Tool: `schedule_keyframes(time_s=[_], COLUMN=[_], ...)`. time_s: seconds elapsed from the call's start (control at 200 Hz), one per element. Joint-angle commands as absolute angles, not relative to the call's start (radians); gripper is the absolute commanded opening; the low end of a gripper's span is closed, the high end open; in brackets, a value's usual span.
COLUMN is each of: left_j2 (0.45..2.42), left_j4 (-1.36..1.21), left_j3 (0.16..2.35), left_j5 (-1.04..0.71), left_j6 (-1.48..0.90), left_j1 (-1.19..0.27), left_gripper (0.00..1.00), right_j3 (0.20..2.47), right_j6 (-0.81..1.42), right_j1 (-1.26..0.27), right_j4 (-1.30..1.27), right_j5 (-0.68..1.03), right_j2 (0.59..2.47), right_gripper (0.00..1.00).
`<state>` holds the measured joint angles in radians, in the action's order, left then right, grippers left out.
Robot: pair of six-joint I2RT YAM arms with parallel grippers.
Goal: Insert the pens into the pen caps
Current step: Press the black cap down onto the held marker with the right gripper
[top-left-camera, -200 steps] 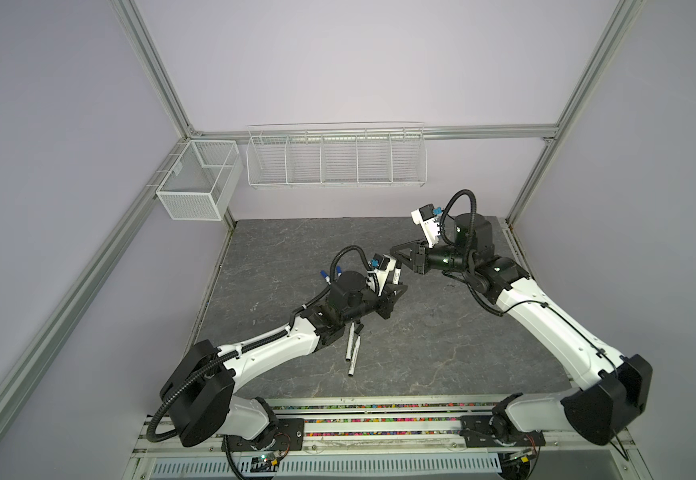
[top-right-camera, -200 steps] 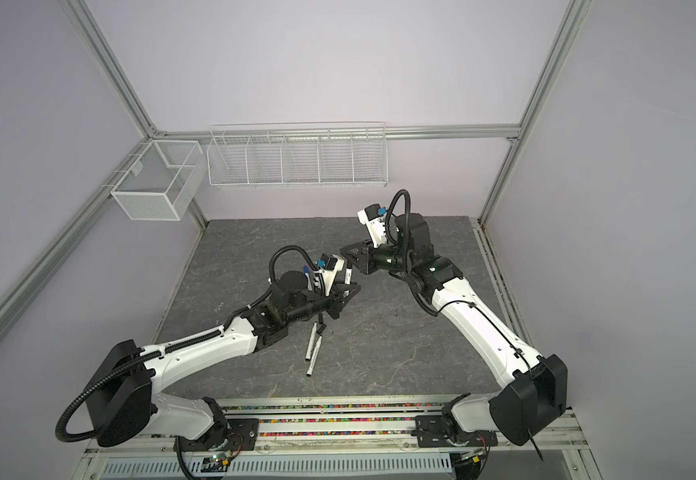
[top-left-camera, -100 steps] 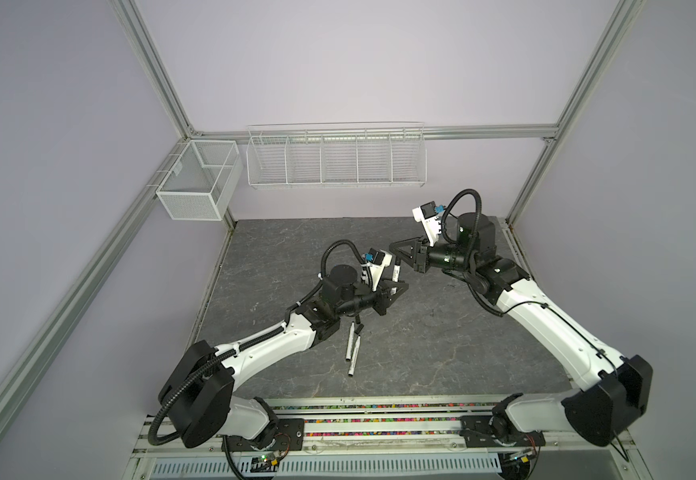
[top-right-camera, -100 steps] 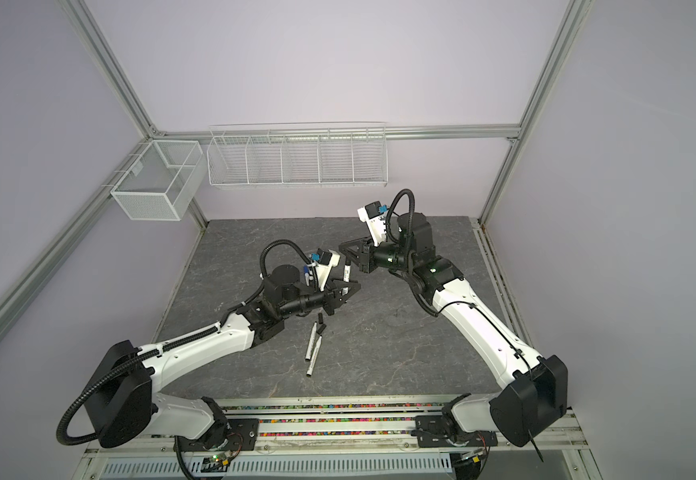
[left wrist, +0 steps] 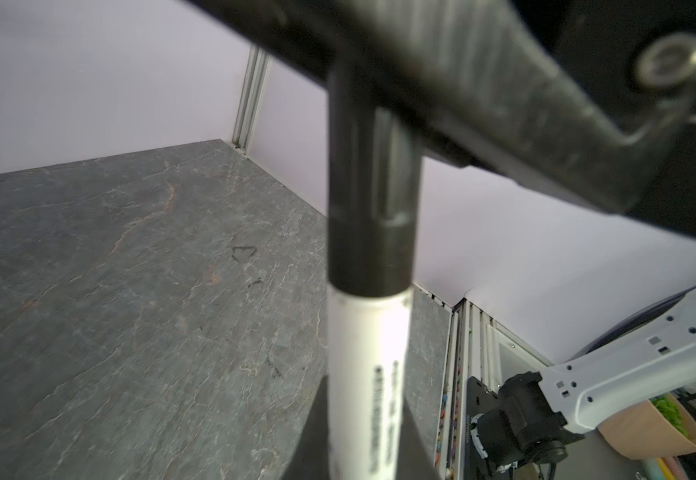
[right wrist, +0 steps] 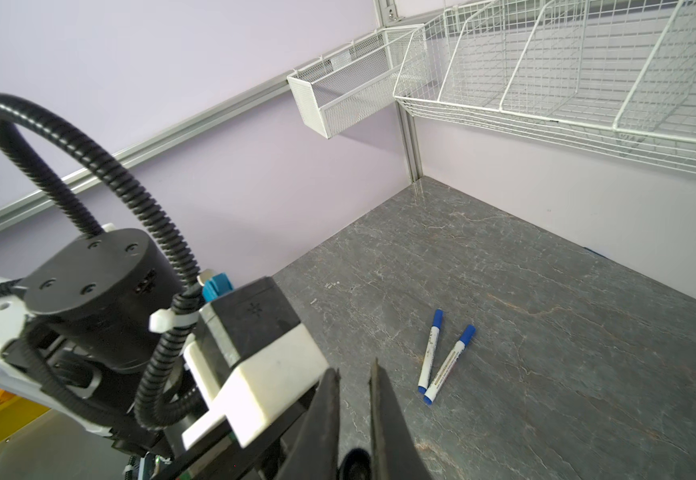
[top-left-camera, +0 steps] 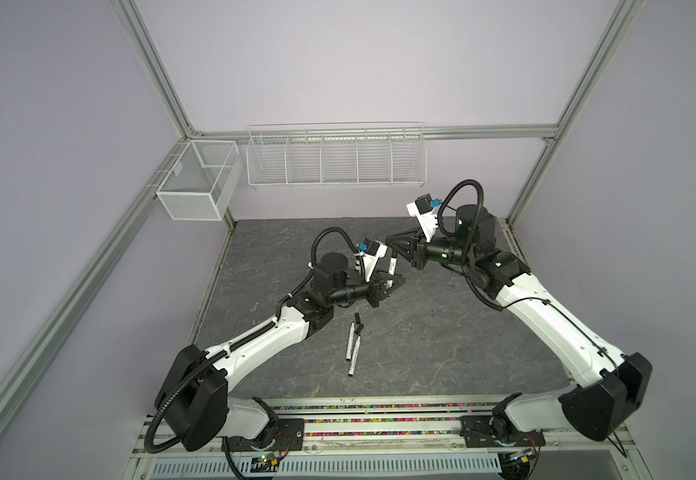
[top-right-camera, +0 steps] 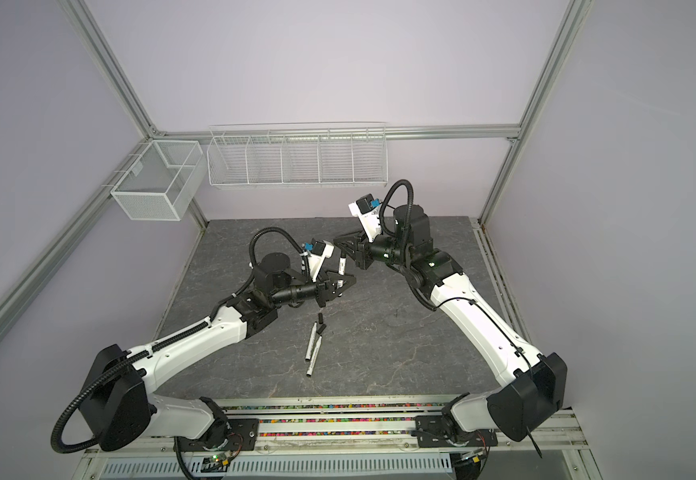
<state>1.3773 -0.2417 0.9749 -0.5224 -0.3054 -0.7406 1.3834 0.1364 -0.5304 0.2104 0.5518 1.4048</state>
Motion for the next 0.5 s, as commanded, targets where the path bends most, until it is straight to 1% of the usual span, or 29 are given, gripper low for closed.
schedule_keyframes(time_s=[0.0, 0.135, 0.2, 0.315, 0.495], left_j2=[1.247, 1.236, 1.235, 1.238, 1.249], left_j4=[-0.622, -0.592, -0.589, -0.583, -0.583], left_j3=[1.119, 1.103, 1.092, 1.082, 1.08], left_j5=[-0.222, -0.22, -0.218, -0.217, -0.208], left_j6=[-0.321, -0.327, -0.34, -0.349, -0.353], left_j1=[-0.652, -0.652, -0.653, -0.652, -0.653], left_gripper=[0.0, 0.0, 0.0, 0.0, 0.0], right_j3=[1.252, 1.225, 1.233, 1.244, 1.263], right_j6=[0.073, 0.164, 0.172, 0.157, 0.06], right_j1=[-0.577, -0.492, -0.479, -0.497, -0.592], right_j4=[0.734, 0.657, 0.645, 0.644, 0.73], right_j5=[0.611, 0.66, 0.683, 0.721, 0.685], right_j2=[1.427, 1.415, 1.42, 1.43, 1.449], right_gripper=[0.08, 0.08, 0.08, 0.09, 0.09])
